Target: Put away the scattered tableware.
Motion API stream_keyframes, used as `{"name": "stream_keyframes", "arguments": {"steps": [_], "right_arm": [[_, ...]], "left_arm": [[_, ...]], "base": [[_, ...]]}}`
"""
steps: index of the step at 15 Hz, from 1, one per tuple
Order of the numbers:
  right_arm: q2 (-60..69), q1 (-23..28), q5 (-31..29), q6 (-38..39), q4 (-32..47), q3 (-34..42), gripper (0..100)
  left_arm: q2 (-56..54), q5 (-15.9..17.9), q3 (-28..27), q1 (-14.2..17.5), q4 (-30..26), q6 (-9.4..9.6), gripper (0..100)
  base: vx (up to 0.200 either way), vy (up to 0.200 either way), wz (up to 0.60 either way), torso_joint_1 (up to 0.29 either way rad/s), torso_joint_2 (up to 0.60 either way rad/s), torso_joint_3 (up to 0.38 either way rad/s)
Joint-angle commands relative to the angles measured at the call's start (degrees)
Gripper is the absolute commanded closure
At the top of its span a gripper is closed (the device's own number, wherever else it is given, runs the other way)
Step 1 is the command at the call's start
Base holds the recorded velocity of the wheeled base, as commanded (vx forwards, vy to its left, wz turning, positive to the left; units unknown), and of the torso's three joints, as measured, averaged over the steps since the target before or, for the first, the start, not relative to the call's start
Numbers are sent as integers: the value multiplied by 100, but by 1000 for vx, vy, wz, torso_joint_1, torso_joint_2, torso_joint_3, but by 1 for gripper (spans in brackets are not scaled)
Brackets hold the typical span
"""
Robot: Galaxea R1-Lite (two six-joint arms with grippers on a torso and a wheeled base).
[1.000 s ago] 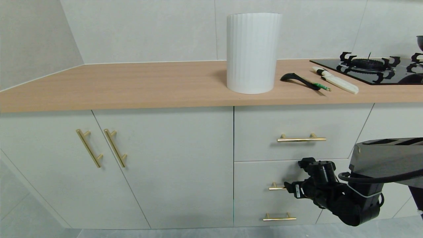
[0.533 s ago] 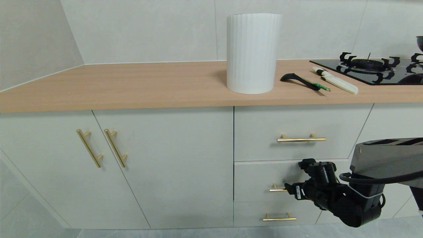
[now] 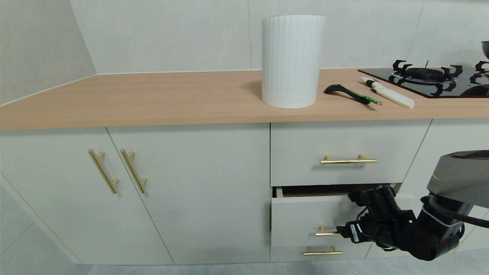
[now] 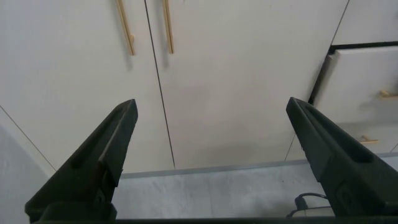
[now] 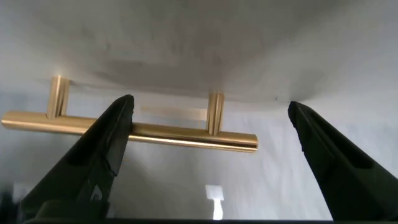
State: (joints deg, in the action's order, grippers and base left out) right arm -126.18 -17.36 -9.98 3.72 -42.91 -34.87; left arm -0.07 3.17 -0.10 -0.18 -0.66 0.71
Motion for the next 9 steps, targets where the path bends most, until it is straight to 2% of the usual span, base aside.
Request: {"name": "stream_keyframes", "arguments": {"steps": [1,4,7,9], "right_arm": [[1430,-224,32,24,608,-3,0],[2450,-426,-4,41,1039,-38,0],[2678,-461,-30,138,907,-55,0],[2423,-461,-39,270,459,-47,0]], "left_arm": [[7,-1,1,1,-4,0,0],[7,-1,1,1,-4,0,0],[7,-1,1,1,-4,0,0],[7,-1,1,1,-4,0,0]], "base": [[0,0,0,0,0,0],[0,0,0,0,0,0],[0,0,0,0,0,0],[0,0,0,0,0,0]]}}
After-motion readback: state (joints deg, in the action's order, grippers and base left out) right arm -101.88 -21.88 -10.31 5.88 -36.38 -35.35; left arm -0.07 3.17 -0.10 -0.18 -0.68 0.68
